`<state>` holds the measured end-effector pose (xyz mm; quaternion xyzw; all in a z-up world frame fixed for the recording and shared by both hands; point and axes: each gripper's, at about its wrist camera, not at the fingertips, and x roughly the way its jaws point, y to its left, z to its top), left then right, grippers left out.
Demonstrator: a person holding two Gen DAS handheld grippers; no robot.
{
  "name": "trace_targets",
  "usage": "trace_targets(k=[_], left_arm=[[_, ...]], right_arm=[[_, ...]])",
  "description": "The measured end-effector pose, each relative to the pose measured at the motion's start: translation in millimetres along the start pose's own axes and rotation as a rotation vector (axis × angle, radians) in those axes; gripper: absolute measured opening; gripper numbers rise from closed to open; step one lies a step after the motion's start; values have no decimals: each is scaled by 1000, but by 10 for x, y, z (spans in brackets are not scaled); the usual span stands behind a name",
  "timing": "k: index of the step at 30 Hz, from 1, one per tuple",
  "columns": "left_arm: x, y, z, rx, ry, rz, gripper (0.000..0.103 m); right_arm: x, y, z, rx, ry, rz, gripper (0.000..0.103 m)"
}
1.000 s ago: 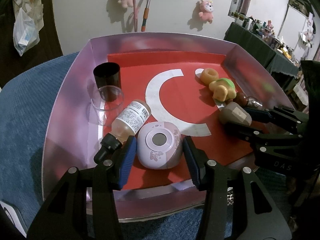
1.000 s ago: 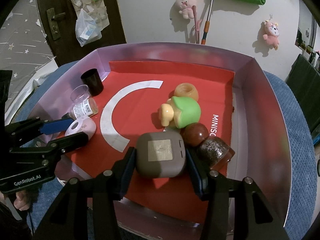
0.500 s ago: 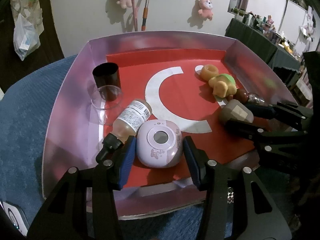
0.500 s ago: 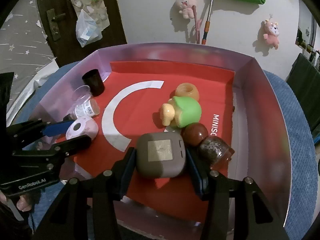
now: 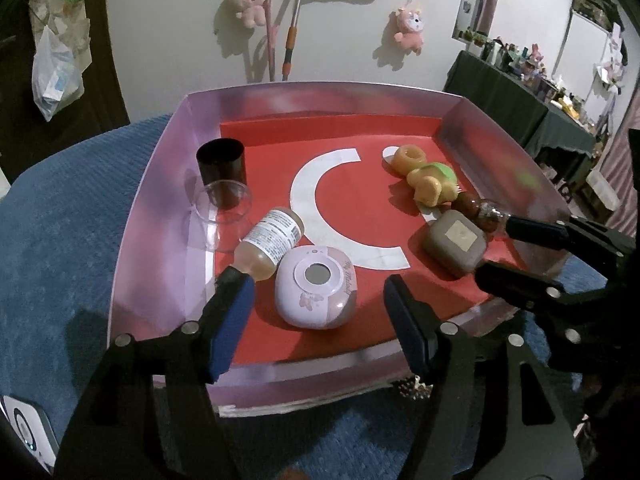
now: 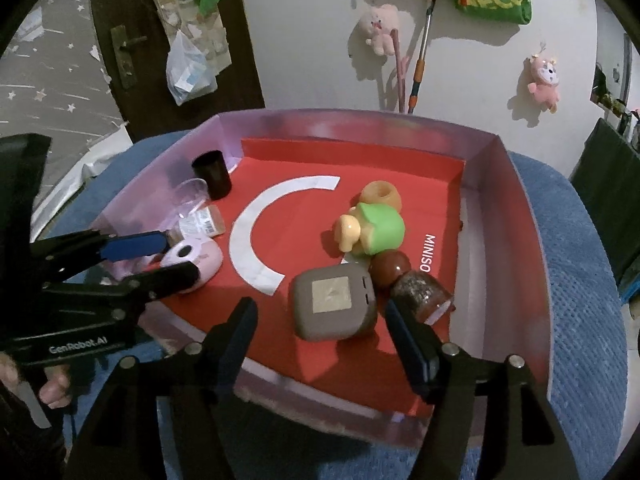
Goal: Organize rigid objects
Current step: 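Release the pink round case by the bottle while the right tool releases the brown case, then grip the silver studded cylinder with the left tool while the right tool grips the pink-handled item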
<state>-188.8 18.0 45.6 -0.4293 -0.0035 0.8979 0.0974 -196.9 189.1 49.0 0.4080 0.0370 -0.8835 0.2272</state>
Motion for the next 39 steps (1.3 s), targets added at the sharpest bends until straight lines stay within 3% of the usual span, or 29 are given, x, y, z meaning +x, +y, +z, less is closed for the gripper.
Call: trace_targets(k=[3,10,14,16,29,39], left_arm=[[-64,-11,-15,4,-13,5,66],[-239,-48,-81,2,-55,2,86],[-328,-58,-124,2,-75,3,89],[-362,-58,-154,1,-79,-3,97],[-609,-23,-407,-29,-106,-21,99],[-637,19,-553,-39,-81,-31,99]], right_arm=[[-149,37,-46,-8,-26,18,78],[-529,219,-205,-69,-89,45,93],[-679,319,-305,-97,-107,54,97],[-738,361,-359,-107,-117,58,100],[-893,549,-720,-167,-103,104,103],[-746,847,-1210,-276,-16,128,103]])
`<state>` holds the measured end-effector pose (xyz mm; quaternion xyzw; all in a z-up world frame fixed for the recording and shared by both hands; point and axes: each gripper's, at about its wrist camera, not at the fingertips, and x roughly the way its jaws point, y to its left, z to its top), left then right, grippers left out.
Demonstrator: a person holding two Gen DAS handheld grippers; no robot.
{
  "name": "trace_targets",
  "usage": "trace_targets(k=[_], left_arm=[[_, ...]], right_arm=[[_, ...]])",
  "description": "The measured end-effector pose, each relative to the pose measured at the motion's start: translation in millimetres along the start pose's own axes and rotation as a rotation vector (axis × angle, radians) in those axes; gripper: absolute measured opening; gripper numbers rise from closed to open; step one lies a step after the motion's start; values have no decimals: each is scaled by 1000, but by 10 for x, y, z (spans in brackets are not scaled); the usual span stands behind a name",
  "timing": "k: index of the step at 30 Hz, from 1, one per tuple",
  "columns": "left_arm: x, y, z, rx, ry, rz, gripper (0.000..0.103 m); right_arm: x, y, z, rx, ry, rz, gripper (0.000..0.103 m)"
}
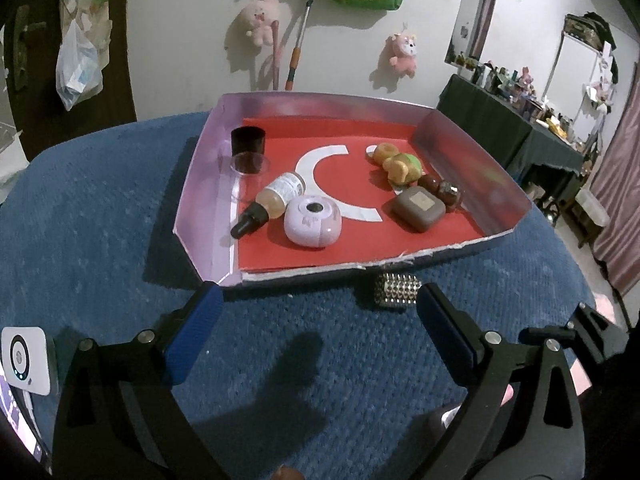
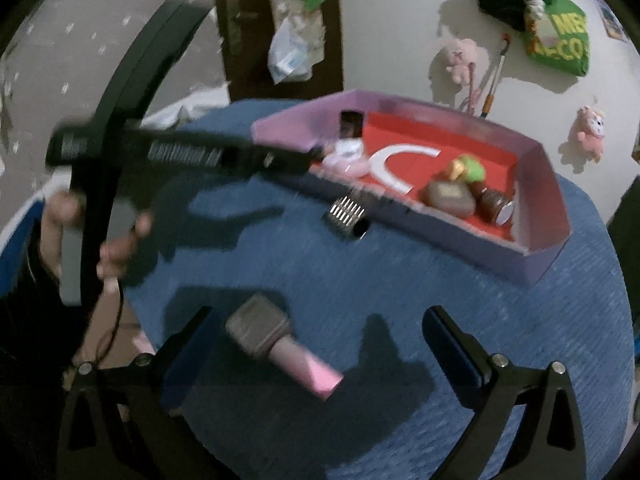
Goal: Organize rigid objects
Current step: 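Grip the silver studded cylinder with the left tool while the right tool grips the pink-handled item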
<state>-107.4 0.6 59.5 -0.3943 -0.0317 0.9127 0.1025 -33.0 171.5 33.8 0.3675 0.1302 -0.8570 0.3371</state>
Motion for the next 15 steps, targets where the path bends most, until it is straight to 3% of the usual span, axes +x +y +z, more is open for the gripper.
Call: trace_targets(k=[7,15], left_arm=[[65,-103,-69,23,36,6,99],[200,-181,-87,31,67,-4,98]], right_arm=[[204,141,-82,-66,31,-84,102],[252,-320,43,98,-6,-187,100]])
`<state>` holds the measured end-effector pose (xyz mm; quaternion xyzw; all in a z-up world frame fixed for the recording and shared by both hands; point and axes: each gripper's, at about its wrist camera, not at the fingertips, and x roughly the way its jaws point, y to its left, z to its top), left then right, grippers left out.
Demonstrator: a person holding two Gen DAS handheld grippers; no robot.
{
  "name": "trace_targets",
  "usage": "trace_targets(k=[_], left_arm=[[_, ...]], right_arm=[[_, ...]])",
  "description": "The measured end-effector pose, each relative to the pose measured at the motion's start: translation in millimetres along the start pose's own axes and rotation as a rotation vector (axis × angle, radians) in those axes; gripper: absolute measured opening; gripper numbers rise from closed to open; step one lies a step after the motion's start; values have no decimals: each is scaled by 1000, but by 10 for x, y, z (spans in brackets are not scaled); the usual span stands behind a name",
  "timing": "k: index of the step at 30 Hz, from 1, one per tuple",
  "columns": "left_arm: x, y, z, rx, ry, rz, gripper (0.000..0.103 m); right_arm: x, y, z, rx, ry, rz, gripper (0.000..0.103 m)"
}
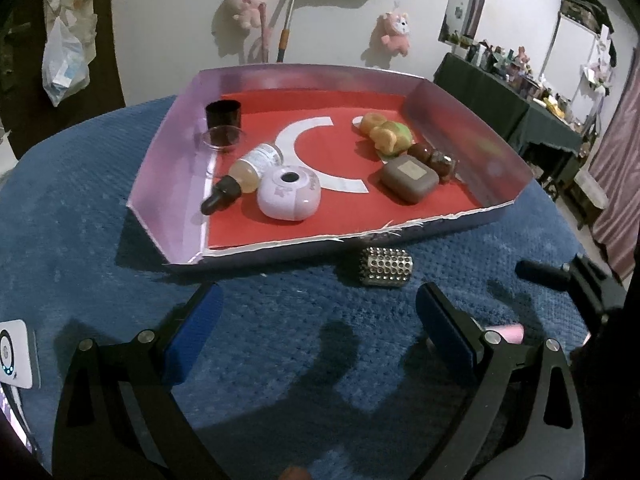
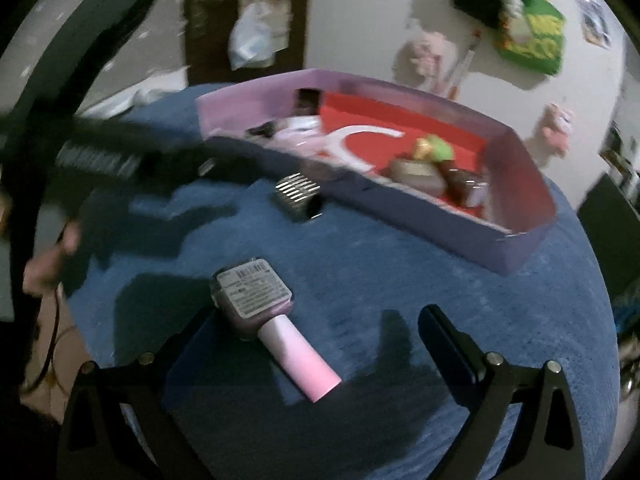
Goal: Organize rigid objects
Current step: 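Grip the silver studded cylinder with the left tool while the right tool grips the pink-handled item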
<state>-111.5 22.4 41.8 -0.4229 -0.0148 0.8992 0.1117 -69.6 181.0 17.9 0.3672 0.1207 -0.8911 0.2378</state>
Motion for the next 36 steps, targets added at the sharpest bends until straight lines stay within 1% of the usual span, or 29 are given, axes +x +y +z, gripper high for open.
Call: trace_targets(k=[2,5,7,8,9,11,12,14,15,16,18,20,21,22,23,24,25,26,27,28,30,31,33,36], left_arm=[[33,-10,2,-1,6,-8,98],[110,-20,11,-14,24,-23,98],[160,-33,24,-20,31,-24,98],[179,-38,30,-22,33,-26,98],[199,-46,40,-26,37,-34,98],[227,-70,64,-29,41,-51,98],[237,-88,73,-27,40,-51,98],[263,-132,86,-13,42,-45,98],[276,-152,87,-7,45,-44,95],[292,-171,87,-1,50,-44,88],[317,-199,76,6,60,-45,80],[340,-215,61,10,65,-46,77],[356,-216,60,10,66,-44,74],[369,-218,58,9,67,-40,71],[376,-222,60,10,65,-35,70],[379,-223,65,10,62,-34,67],[382,-221,71,10,61,-35,62],[385,-221,77,10,60,-37,59],[386,-220,81,9,58,-43,54],[381,-228,85,8,54,-54,45],[381,-268,83,18,56,-82,35],[378,-289,77,26,56,-83,31],[372,-323,66,43,52,-73,31],[349,-318,55,46,50,-71,30]], right_arm=[[-29,-87,54,35,-14,15,99],[-114,-212,90,69,-39,1,99],[-117,-246,102,89,-33,32,97],[-114,-228,94,84,-25,76,97],[-112,-182,67,68,-18,93,96],[-101,-58,6,17,-14,85,93],[-100,-16,-18,0,-16,94,91],[-126,36,-49,-13,-37,128,81],[-142,60,-57,-17,-45,141,80],[-158,98,-56,-31,-51,152,80],[-157,173,-61,-63,-54,157,77],[-174,252,-71,-99,-62,173,73],[-172,291,-76,-117,-59,179,72],[-162,318,-81,-130,-53,177,68],[-139,350,-87,-145,-46,168,61],[-113,368,-93,-154,-39,164,58],[-85,376,-98,-156,-33,162,53],[-58,376,-104,-157,-31,155,50],[-36,373,-109,-157,-32,148,48],[-24,364,-113,-154,-32,151,47],[-19,357,-111,-148,-32,155,46],[-20,362,-107,-152,-30,151,46],[-35,373,-106,-158,-28,145,46],[-73,333,-99,-133,-35,159,46]])
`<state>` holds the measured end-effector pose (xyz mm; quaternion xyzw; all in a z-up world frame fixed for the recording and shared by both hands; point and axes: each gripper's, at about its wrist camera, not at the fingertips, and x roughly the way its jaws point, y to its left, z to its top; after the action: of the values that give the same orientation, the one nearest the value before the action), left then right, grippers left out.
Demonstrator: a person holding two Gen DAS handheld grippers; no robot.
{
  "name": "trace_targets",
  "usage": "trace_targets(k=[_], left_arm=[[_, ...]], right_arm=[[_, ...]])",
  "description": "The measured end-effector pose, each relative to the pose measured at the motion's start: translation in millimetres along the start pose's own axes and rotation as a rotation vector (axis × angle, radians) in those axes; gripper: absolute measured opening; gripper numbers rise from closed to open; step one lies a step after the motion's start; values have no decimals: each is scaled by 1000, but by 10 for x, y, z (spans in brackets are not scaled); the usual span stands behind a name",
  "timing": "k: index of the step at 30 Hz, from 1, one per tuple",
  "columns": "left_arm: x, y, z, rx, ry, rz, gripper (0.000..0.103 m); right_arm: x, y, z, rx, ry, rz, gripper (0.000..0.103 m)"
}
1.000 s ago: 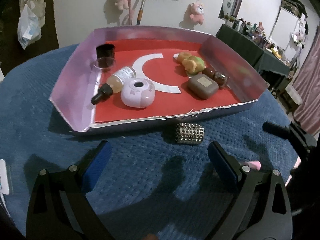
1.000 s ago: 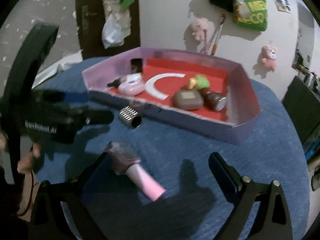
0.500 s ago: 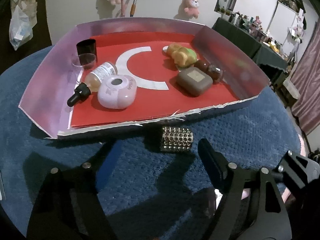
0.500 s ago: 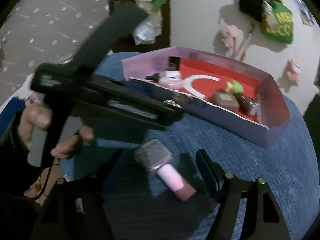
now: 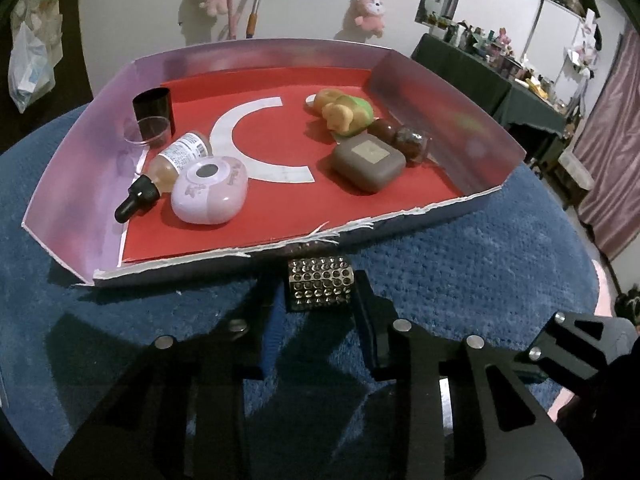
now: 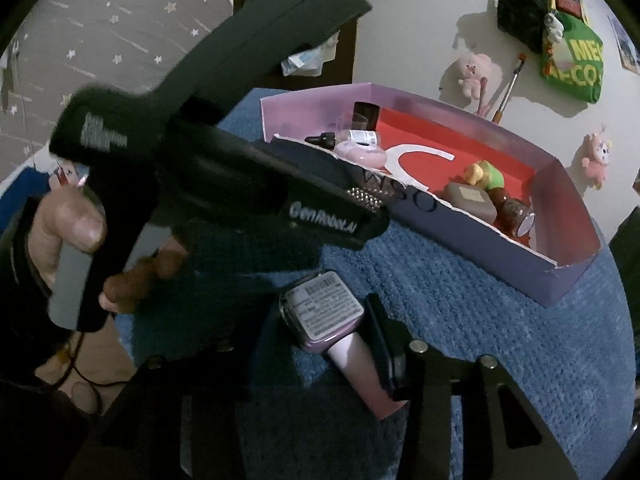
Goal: Organize rigid objects
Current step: 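Grip the silver studded cylinder with the left tool while the right tool grips the pink-handled item, then carry the studded cylinder into the box with the left tool while the right tool carries the pink-handled item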
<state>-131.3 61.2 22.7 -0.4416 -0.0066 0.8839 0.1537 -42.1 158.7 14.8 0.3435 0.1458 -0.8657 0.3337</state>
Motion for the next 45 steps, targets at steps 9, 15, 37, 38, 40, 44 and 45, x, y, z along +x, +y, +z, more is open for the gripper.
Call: trace_targets(k=[9,15,37,38,40,44,45], left_arm=[[-246,89,-36,-24,-48,-17,29],[-375,123,-47,-32,-73,-20,29],[-678,107,59,-23,-139,-31,29],[-684,107,78,-21,-143,-31,29],[-688,109,112,-20,-146,-28,29],[-680,113,170,-17,-147,-26,29],[-674,112,196,-15,-148,-27,29]], right_arm=[[-185,-82,65,43,-52,-10,46],[-309,-228,136,109,-92,-12,46],[-478,-524,347,202,-145,-25,46],[-482,-545,366,204,-147,-27,46],[-486,-575,394,206,-149,-34,46],[-489,-650,462,207,-153,-45,46],[-487,-666,482,205,-153,-50,46]])
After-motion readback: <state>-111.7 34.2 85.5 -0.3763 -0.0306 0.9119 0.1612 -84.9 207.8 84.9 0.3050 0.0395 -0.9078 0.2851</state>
